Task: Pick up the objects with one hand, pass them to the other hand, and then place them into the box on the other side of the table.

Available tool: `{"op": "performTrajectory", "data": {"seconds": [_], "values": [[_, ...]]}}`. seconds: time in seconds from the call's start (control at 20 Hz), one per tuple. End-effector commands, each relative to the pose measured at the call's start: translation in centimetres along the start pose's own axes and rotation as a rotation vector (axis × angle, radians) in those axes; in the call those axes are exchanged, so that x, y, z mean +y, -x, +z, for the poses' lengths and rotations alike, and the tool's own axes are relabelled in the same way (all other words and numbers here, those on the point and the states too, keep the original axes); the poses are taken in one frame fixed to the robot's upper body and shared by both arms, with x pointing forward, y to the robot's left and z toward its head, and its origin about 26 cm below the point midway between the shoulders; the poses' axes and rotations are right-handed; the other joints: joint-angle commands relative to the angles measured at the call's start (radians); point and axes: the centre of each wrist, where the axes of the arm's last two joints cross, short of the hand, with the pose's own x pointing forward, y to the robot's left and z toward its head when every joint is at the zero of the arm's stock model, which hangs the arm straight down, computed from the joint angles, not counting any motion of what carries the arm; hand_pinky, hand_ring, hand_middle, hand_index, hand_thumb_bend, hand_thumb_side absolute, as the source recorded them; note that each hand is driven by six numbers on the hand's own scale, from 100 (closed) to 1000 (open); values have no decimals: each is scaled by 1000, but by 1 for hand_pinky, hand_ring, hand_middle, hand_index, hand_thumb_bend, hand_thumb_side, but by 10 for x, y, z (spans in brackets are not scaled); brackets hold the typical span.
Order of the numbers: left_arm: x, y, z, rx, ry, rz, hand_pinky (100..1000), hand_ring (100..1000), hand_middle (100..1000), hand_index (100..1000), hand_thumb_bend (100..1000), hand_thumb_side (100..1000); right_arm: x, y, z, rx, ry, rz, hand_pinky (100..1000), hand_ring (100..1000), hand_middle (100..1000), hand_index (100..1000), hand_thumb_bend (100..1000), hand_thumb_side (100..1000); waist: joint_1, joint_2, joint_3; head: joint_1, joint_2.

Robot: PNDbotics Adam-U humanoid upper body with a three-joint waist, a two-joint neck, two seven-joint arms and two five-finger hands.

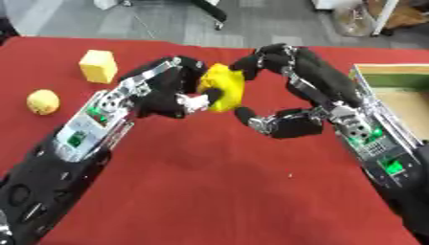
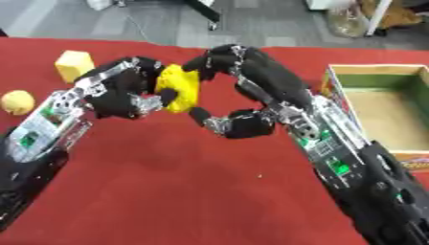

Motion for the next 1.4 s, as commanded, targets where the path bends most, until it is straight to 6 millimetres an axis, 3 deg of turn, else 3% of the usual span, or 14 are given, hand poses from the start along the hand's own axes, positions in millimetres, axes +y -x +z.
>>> {"op": "performTrajectory", "data": {"seconds": [0.05,0.7,0.95,1.4], "values": [[-1,-15,-4,-34,36,-25,692,540,439,510,142,112,-8,-1,-2,-11,3,24,610,580,541,805,308,191,2,-21,3,1,4],[-6,-25,-5,-59,69,-23,694,541,440,511,129,116,-3,2,2,-4,-38,105,618,587,546,830,288,167,2,-21,6,2,6],[-8,-29,-6,-73,78,-19,695,541,440,511,126,117,-1,3,2,0,-47,115,615,585,543,789,253,138,2,-21,6,2,6],[-10,-30,-7,-63,94,-19,698,545,454,525,132,126,1,5,3,64,60,52,575,539,479,485,220,104,4,-21,3,2,7]]}}
